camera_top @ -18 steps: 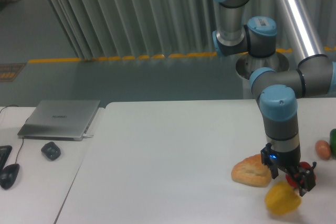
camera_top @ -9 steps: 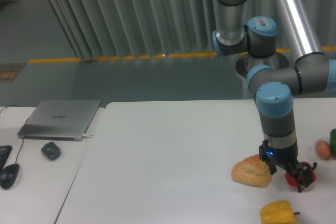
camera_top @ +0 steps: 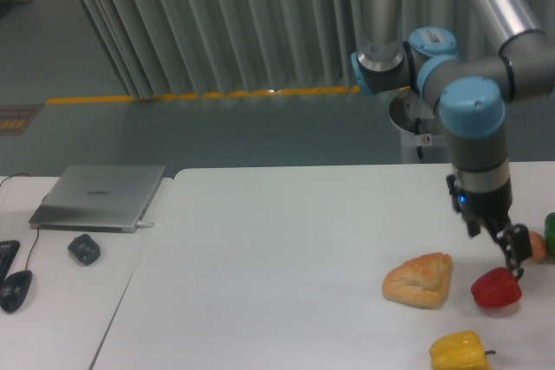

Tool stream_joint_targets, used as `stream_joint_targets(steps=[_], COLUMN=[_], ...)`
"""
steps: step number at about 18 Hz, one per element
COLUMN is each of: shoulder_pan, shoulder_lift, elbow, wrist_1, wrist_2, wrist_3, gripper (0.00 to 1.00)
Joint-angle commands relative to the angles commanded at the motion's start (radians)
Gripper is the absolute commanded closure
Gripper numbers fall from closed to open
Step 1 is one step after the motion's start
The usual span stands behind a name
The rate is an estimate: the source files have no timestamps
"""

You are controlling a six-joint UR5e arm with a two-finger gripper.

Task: Place the yellow pepper on the table

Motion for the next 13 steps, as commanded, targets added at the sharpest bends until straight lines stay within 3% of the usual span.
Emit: stream_joint_targets(steps=[3,4,13], shoulder_pan=[-0.003,0.000,-0.027], shoulder_lift=[0.026,0.040,0.057], elbow=[-0.002,-0.011,-0.028], wrist_1=[-0.034,-0.037,-0.022], wrist_2=[-0.011,-0.061,-0.245], wrist_3=[0.016,0.013,0.007], gripper=[0.00,0.00,0.00])
